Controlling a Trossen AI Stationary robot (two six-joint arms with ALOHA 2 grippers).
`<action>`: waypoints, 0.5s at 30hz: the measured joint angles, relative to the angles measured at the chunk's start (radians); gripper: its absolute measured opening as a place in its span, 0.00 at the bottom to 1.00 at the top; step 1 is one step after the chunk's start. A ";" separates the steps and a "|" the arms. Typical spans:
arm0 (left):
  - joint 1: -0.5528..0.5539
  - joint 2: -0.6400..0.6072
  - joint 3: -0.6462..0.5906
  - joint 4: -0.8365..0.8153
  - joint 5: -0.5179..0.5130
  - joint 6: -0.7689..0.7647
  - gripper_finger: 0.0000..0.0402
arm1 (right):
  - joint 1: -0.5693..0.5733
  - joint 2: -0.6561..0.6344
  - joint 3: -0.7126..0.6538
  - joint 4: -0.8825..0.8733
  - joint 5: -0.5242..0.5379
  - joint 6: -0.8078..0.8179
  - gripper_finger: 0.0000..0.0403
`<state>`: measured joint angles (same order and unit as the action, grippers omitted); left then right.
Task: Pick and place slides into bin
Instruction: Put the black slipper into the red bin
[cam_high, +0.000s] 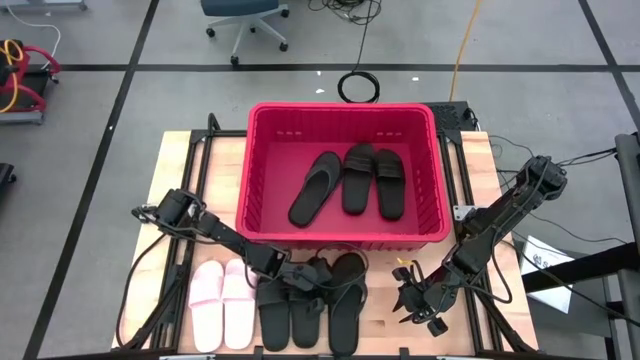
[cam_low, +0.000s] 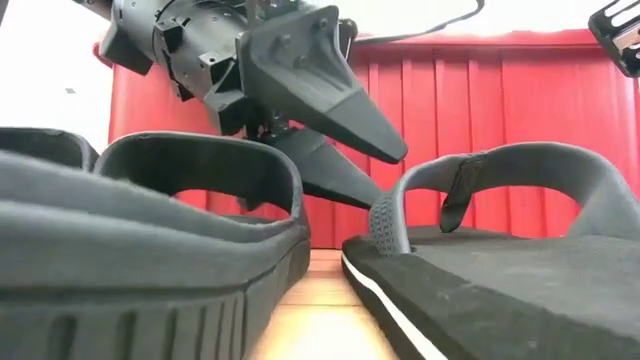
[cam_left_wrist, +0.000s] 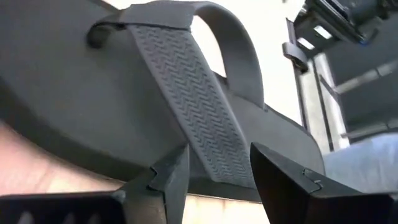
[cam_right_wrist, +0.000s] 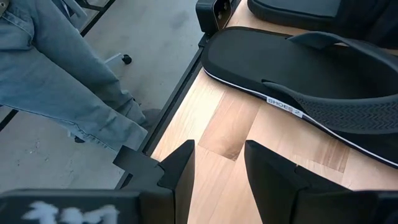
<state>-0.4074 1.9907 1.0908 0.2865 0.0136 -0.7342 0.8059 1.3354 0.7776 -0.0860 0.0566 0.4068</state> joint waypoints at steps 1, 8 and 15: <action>-0.001 0.000 0.000 0.000 -0.012 -0.011 0.43 | 0.000 0.000 0.000 0.000 0.000 0.000 0.32; -0.010 0.000 0.000 0.009 -0.045 -0.033 0.43 | 0.000 0.000 0.000 0.000 0.000 -0.001 0.32; -0.030 0.003 0.000 0.012 -0.076 -0.027 0.43 | 0.000 0.000 0.000 0.000 0.000 -0.003 0.32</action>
<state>-0.4374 1.9938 1.0908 0.2990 -0.0624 -0.7609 0.8059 1.3354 0.7776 -0.0860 0.0566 0.4035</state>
